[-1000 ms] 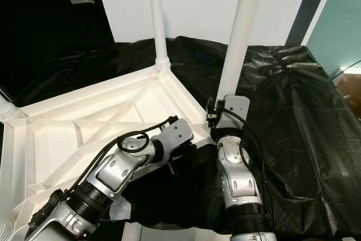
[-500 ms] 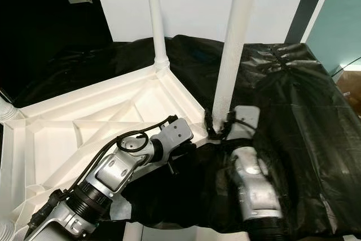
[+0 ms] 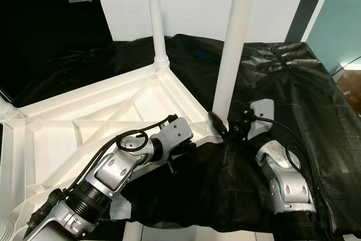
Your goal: Building children table
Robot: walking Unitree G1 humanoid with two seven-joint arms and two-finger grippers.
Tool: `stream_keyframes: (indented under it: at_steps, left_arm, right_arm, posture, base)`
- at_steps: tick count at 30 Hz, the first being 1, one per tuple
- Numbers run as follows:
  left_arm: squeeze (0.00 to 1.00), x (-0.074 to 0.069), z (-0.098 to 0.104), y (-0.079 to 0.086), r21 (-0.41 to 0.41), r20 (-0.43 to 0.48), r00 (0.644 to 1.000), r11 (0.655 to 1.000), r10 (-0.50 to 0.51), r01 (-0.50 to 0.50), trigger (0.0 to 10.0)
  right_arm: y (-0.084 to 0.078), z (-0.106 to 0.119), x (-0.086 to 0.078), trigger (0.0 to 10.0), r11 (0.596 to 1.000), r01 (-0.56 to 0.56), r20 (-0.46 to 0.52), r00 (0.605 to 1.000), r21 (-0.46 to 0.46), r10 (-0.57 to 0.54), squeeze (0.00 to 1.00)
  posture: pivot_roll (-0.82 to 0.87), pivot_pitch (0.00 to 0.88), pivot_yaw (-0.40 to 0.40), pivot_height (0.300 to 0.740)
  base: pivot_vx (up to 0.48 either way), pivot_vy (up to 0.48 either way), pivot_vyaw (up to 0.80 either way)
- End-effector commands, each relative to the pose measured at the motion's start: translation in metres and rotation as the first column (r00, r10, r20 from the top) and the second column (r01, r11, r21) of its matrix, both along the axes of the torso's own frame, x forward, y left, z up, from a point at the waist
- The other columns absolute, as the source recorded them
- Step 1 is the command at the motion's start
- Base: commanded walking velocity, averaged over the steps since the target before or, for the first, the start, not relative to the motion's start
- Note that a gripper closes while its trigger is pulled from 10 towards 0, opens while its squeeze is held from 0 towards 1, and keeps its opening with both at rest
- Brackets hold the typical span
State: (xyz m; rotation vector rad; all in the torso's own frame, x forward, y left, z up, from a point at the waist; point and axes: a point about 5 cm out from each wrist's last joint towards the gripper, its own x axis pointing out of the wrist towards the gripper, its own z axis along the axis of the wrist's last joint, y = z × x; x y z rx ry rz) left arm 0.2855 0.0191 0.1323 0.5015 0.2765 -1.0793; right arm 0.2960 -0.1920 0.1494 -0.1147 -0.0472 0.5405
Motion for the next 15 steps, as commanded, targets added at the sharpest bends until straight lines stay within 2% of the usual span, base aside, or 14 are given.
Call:
stream_keyframes:
  at_steps: [1,2,3,5,8,9,10,13,14,15]
  left_arm:
    - [0.00,0.004,0.002,0.003,0.012,0.017,1.000,1.000,0.020,-0.020,10.0]
    - [0.00,0.004,0.003,0.003,0.012,0.018,1.000,1.000,0.020,-0.020,10.0]
    - [0.00,0.004,0.003,0.003,0.012,0.018,1.000,1.000,0.020,-0.020,10.0]
    - [0.00,0.006,0.005,0.001,0.008,0.025,0.999,1.000,0.021,-0.021,10.0]
    - [0.00,0.006,0.005,0.000,0.005,0.028,0.999,1.000,0.022,-0.023,10.0]
    - [0.00,0.006,0.006,0.000,0.004,0.029,0.999,1.000,0.023,-0.023,10.0]
    - [0.00,0.006,0.006,-0.001,0.003,0.030,0.999,1.000,0.024,-0.024,10.0]
    - [0.00,0.006,0.006,-0.001,0.001,0.031,0.999,1.000,0.025,-0.025,10.0]
    - [0.00,0.006,0.007,-0.001,-0.001,0.032,0.999,1.000,0.026,-0.026,10.0]
    - [0.00,0.006,0.007,-0.001,-0.003,0.033,0.999,1.000,0.028,-0.028,10.0]
  right_arm:
    - [0.004,-0.003,0.001,10.0,0.999,-0.044,-0.016,0.999,-0.010,0.044,0.00]
    - [0.007,-0.002,0.006,10.0,0.995,-0.092,-0.022,0.996,-0.038,0.091,0.00]
    - [0.007,-0.002,0.006,10.0,0.995,-0.092,-0.022,0.996,-0.038,0.091,0.00]
    - [0.016,-0.002,0.017,10.0,0.979,-0.190,-0.047,0.981,-0.074,0.187,0.00]
    - [0.019,-0.001,0.021,10.0,0.972,-0.219,-0.048,0.975,-0.085,0.215,0.00]
    - [0.020,-0.001,0.023,8.6,0.968,-0.234,-0.053,0.972,-0.090,0.230,0.00]
    - [0.021,-0.001,0.025,0.5,0.965,-0.244,-0.057,0.969,-0.098,0.239,0.00]
    - [0.021,-0.001,0.027,0.5,0.963,-0.251,-0.061,0.967,-0.100,0.246,0.00]
    - [0.020,-0.001,0.028,0.0,0.960,-0.259,-0.065,0.965,-0.101,0.254,0.00]
    - [0.019,-0.001,0.029,0.0,0.960,-0.263,-0.069,0.964,-0.100,0.257,0.00]
  posture:
    - [-0.07,0.000,0.038,0.740]
    - [-0.07,0.000,0.035,0.740]
    - [-0.07,0.000,0.035,0.740]
    - [-0.07,0.000,0.030,0.740]
    - [-0.07,0.000,0.025,0.740]
    - [-0.07,0.000,0.019,0.740]
    - [-0.07,0.000,0.019,0.740]
    - [-0.06,0.000,0.015,0.740]
    - [-0.06,0.000,0.009,0.740]
    - [-0.06,0.000,0.005,0.740]
  base:
    - [0.000,0.000,0.00]
    - [0.000,0.000,0.00]
    - [0.000,0.000,0.00]
    - [0.000,0.000,0.00]
    - [0.000,0.000,0.00]
    - [0.000,0.000,0.00]
    - [0.000,0.000,0.00]
    - [0.000,0.000,0.00]
    - [0.000,0.000,0.00]
    - [0.000,0.000,0.00]
